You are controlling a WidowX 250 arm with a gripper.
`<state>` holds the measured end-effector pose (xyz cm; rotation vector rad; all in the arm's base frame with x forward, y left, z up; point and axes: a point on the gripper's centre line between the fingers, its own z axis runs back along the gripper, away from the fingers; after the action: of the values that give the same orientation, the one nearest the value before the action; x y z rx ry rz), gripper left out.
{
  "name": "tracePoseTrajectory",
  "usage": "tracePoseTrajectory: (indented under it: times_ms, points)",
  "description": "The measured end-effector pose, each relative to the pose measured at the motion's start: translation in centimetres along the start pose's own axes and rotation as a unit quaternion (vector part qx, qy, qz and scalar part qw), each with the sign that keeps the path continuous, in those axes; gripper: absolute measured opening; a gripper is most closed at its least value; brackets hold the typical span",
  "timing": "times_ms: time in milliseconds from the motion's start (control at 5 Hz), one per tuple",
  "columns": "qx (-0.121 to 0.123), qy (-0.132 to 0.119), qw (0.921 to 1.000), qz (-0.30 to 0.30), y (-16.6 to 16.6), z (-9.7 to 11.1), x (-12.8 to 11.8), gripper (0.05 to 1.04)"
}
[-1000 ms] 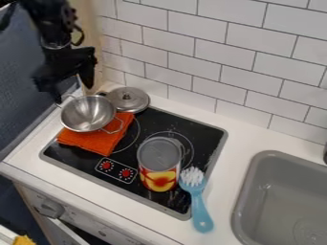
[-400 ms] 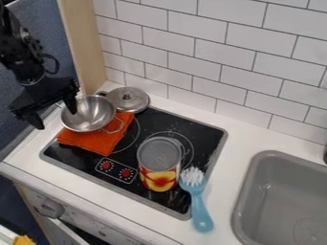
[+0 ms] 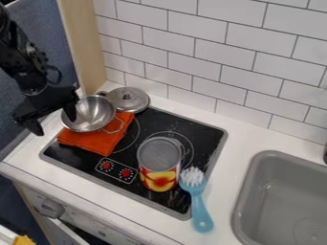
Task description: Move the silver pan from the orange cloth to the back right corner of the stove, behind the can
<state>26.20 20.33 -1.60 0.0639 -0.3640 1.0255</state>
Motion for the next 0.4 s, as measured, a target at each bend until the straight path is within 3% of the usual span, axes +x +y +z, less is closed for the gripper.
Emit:
tracePoseTrajectory:
  times_ms: [200,400]
  points:
    - [0.010,0.017,0.9998,-0.006,-0.39,-1.20,-0.64,1.001]
    - [0.029,0.018,0.9994,-0.011,-0.77,-2.07,-1.01,0.948]
